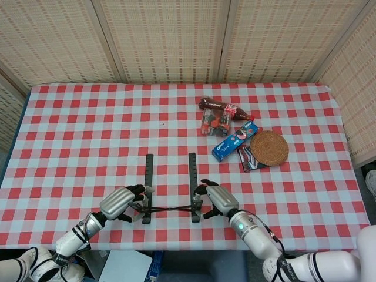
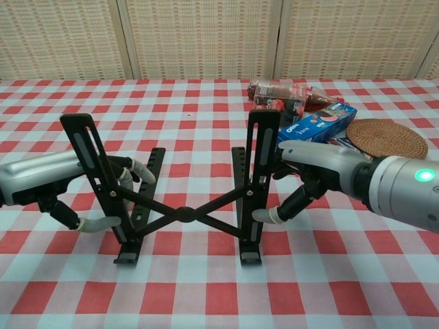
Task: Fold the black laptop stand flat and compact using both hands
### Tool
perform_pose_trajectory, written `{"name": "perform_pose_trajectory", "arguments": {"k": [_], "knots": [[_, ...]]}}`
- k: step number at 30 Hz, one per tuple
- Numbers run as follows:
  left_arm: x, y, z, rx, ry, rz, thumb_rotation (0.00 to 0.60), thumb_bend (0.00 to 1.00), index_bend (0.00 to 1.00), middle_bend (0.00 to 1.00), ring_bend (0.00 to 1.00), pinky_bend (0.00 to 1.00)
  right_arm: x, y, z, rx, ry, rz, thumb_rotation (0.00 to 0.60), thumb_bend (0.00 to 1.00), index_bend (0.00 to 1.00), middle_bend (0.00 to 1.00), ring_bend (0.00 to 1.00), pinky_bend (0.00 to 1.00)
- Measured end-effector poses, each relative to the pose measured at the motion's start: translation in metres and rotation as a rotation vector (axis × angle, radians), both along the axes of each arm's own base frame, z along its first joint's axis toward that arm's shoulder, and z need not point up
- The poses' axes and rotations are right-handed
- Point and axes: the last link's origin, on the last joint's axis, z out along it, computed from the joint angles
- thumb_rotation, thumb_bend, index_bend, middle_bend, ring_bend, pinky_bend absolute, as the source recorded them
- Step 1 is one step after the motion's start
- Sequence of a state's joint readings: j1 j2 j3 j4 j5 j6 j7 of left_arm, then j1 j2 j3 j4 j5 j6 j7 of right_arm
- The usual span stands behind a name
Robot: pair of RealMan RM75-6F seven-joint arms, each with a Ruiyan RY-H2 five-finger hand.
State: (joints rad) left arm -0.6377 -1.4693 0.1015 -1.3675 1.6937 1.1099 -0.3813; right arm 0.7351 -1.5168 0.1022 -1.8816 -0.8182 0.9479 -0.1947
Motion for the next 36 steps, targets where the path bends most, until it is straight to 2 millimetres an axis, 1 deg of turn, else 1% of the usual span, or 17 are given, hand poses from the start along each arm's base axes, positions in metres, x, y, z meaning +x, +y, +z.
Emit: {"name": "perform_pose_trajectory", "arguments": {"k": [3, 4, 6, 7, 8, 9, 11, 13, 14, 19, 22, 24, 28, 31, 36], "knots": [[-0.001, 0.0, 0.001, 0.0, 0.002, -0.001, 0.6, 0.35, 0.49, 0.21, 0.21, 0.34, 0.001, 0.001, -0.001, -0.003, -0.003, 0.001, 0.6, 0.35, 0.6, 0.3, 0.06, 0.08], [-0.001, 0.0, 0.001, 0.0, 0.002, 0.0, 0.6, 0.35, 0.47, 0.21, 0.21, 0.34, 0.001, 0.002, 0.0, -0.002, -0.005, 0.002, 0.6, 0.35, 0.6, 0.3, 0.06, 0.08], [-0.002, -0.001, 0.003, -0.004, 0.007, 0.0, 0.597, 0.35, 0.39, 0.21, 0.2, 0.33, 0.001, 0.003, 0.0, -0.003, -0.009, 0.004, 0.6, 0.34, 0.59, 0.29, 0.06, 0.08], [-0.002, -0.001, 0.003, -0.007, 0.009, 0.0, 0.589, 0.35, 0.33, 0.2, 0.19, 0.32, 0.001, 0.003, 0.001, -0.005, -0.012, 0.005, 0.6, 0.33, 0.57, 0.27, 0.06, 0.08], [-0.003, -0.002, 0.005, -0.012, 0.012, 0.0, 0.575, 0.35, 0.25, 0.18, 0.16, 0.3, 0.001, 0.003, 0.002, -0.007, -0.015, 0.007, 0.6, 0.31, 0.53, 0.26, 0.06, 0.08], [-0.003, -0.003, 0.006, -0.016, 0.015, -0.001, 0.565, 0.35, 0.2, 0.15, 0.14, 0.29, 0.001, 0.004, 0.003, -0.01, -0.017, 0.01, 0.6, 0.3, 0.49, 0.24, 0.06, 0.08], [-0.002, -0.005, 0.009, -0.026, 0.021, -0.005, 0.539, 0.35, 0.08, 0.08, 0.09, 0.26, 0.002, 0.004, 0.006, -0.018, -0.026, 0.016, 0.6, 0.29, 0.42, 0.21, 0.06, 0.08], [-0.001, -0.007, 0.011, -0.033, 0.024, -0.008, 0.527, 0.35, 0.03, 0.04, 0.07, 0.25, 0.003, 0.005, 0.008, -0.022, -0.04, 0.018, 0.6, 0.27, 0.33, 0.19, 0.06, 0.08], [-0.001, -0.008, 0.013, -0.037, 0.025, -0.009, 0.524, 0.35, 0.01, 0.03, 0.06, 0.24, 0.003, 0.005, 0.009, -0.024, -0.045, 0.02, 0.6, 0.26, 0.3, 0.18, 0.06, 0.08], [0.001, -0.011, 0.022, -0.045, 0.028, -0.013, 0.518, 0.35, 0.0, 0.02, 0.05, 0.24, 0.006, 0.006, 0.011, -0.037, -0.067, 0.037, 0.6, 0.19, 0.11, 0.12, 0.04, 0.08], [0.0, -0.012, 0.029, -0.038, 0.037, -0.014, 0.515, 0.35, 0.0, 0.01, 0.04, 0.23, 0.011, 0.003, 0.012, -0.057, -0.091, 0.042, 0.6, 0.16, 0.04, 0.09, 0.03, 0.08], [-0.001, -0.012, 0.034, -0.027, 0.041, -0.011, 0.514, 0.35, 0.0, 0.0, 0.04, 0.22, 0.014, 0.001, 0.013, -0.073, -0.109, 0.041, 0.6, 0.16, 0.01, 0.07, 0.02, 0.08], [-0.005, -0.01, 0.047, -0.003, 0.054, -0.005, 0.515, 0.35, 0.0, 0.0, 0.02, 0.21, 0.022, -0.008, 0.015, -0.112, -0.143, 0.042, 0.6, 0.16, 0.0, 0.02, 0.0, 0.08], [-0.008, -0.007, 0.059, 0.032, 0.075, -0.005, 0.516, 0.35, 0.0, 0.0, 0.01, 0.21, 0.026, -0.015, 0.015, -0.147, -0.154, 0.038, 0.6, 0.16, 0.0, 0.0, 0.0, 0.07], [-0.013, -0.001, 0.075, 0.118, 0.129, -0.019, 0.514, 0.35, 0.0, 0.0, 0.0, 0.17, 0.029, -0.026, 0.016, -0.22, -0.155, 0.027, 0.6, 0.15, 0.0, 0.0, 0.0, 0.01]]}}
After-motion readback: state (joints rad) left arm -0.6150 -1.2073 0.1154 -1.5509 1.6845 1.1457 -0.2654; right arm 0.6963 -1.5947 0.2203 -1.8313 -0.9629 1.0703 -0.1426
